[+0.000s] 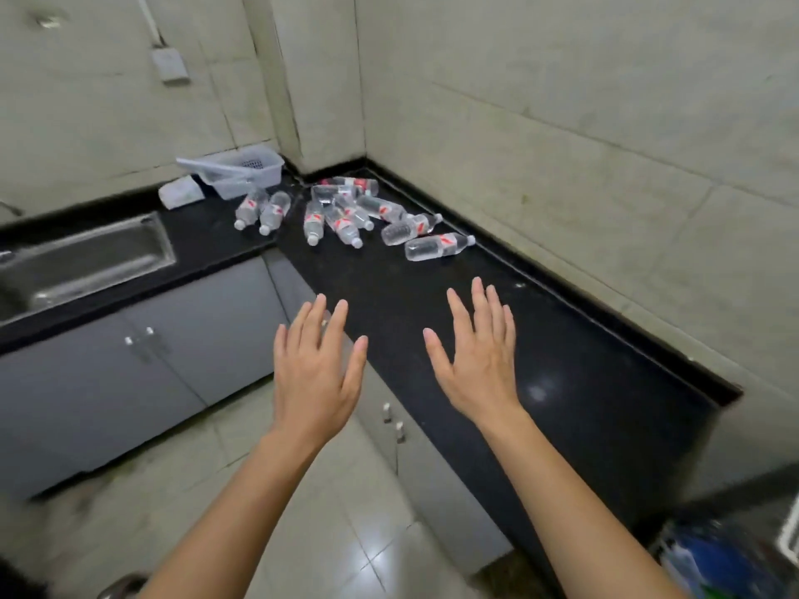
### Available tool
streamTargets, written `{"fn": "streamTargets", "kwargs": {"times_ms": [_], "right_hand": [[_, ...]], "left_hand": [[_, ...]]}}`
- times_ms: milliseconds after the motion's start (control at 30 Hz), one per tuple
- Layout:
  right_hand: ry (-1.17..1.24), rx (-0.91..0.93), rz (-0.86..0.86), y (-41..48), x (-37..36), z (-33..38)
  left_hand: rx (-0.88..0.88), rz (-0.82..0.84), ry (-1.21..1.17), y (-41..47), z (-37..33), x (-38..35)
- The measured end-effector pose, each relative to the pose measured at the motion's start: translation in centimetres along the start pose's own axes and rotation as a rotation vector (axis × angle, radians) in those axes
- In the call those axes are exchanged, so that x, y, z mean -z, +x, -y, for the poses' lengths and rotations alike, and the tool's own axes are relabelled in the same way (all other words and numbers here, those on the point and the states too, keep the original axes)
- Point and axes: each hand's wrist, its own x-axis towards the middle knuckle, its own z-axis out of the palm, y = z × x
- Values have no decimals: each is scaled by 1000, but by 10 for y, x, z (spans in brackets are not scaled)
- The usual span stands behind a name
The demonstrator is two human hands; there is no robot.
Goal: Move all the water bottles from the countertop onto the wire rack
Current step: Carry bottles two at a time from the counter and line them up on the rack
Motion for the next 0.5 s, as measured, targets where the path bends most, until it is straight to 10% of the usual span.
{"fn": "streamTargets", "kwargs": {"times_ms": [500], "right_hand": [[1,-62,17,144,-134,41]], "left_hand": [[-99,81,-58,165,128,-77]]}}
